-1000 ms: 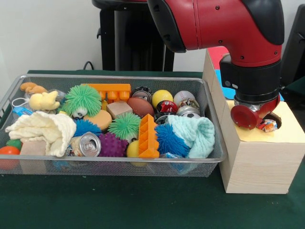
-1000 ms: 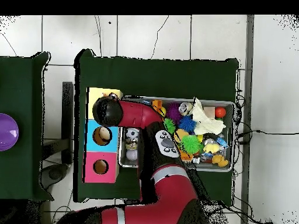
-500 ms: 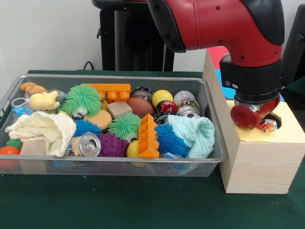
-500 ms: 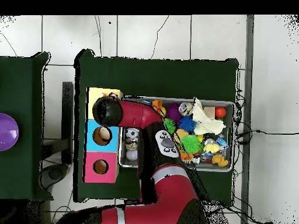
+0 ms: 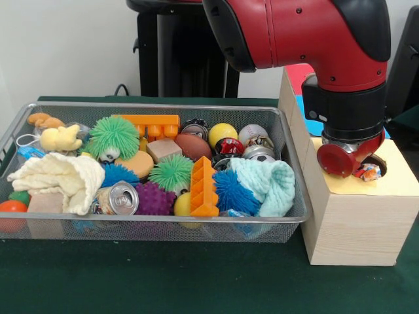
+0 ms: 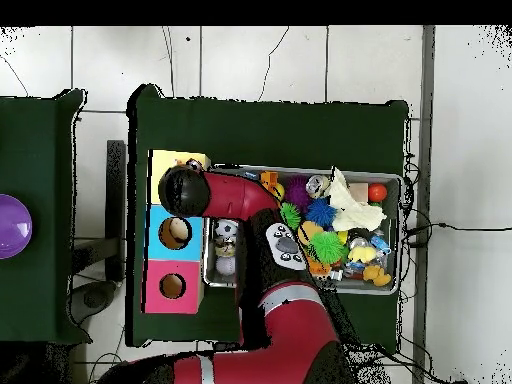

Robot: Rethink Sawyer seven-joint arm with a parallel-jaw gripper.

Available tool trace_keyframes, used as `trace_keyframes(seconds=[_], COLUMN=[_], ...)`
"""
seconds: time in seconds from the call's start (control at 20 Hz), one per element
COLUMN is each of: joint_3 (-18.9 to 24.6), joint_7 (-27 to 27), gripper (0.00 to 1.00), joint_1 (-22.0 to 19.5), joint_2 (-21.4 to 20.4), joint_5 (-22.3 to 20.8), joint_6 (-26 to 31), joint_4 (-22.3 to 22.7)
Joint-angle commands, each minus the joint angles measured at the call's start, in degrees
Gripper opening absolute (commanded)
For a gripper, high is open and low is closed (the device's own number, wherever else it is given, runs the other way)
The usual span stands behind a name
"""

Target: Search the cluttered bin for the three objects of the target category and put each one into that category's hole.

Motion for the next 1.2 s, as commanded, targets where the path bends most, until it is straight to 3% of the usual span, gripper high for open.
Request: trace_keyframes(seconds=[0.05, 1.2], joint_3=[-0.3, -0.5], joint_7=[10.3, 10.5], gripper=[0.00, 0.00], joint_1=[-1.3, -0.6], joint_2=[2.7, 4.0], joint_5=[-2.0, -2.3], joint_6=[1.5, 0.2], joint_4=[1.6, 0.6])
